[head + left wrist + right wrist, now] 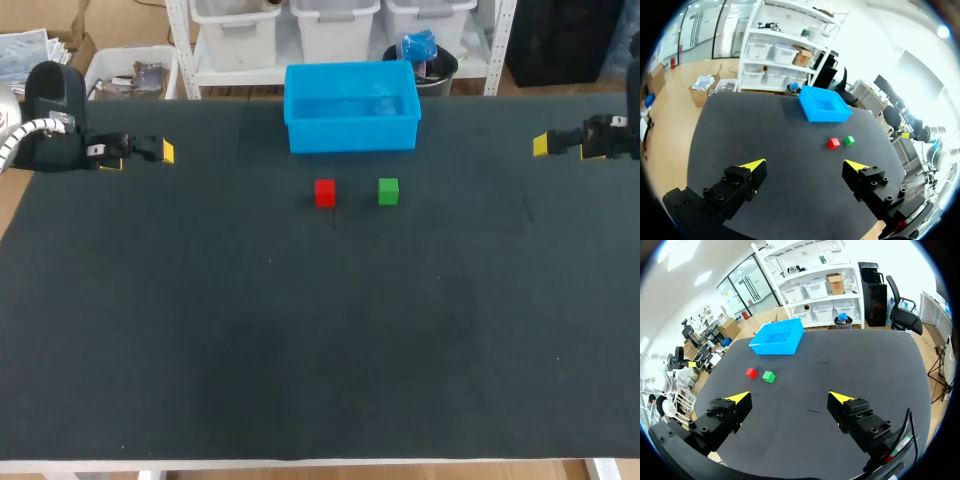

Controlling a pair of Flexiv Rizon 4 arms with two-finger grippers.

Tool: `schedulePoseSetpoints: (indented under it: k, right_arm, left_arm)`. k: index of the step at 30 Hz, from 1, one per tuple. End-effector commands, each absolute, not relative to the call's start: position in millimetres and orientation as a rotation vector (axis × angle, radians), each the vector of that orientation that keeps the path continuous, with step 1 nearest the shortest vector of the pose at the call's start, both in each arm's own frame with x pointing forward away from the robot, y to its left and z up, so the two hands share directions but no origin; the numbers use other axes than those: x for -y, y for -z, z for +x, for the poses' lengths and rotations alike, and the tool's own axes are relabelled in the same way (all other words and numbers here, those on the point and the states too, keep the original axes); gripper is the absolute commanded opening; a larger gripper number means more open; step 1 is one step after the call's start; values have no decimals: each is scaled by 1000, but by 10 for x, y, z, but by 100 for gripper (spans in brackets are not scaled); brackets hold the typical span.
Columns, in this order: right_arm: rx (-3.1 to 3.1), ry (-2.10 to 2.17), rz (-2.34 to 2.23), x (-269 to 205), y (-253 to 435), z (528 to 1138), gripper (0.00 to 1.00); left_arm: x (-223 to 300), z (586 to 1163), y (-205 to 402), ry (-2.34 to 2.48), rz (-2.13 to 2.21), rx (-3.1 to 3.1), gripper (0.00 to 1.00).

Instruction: Use the left arm to pick the red cube and place it into the blue plastic box first, then use the right arm to grasp the green cube and put it into the same blue plastic box after the first action is fully finished.

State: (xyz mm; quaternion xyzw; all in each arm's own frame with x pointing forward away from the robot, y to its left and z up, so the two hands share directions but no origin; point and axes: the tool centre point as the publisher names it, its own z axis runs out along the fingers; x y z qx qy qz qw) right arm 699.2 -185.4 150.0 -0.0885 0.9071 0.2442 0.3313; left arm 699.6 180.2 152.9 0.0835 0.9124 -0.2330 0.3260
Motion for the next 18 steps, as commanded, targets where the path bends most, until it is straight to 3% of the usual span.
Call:
schedulePoseSetpoints:
  k: [1,12,18]
  right_arm:
    - [-2372,-637,-232,1851,-1499,6997,100]
    - [-2372,-637,-232,1851,-1499,6997,100]
    - [-2372,-637,-232,1851,-1499,6997,100]
  left_arm:
    - [-1823,7001,-1512,623,225,-2383,100]
    - [-1823,7001,-1512,623,225,-2383,100]
    - [-1552,7089,-1555,560,306,-2416,100]
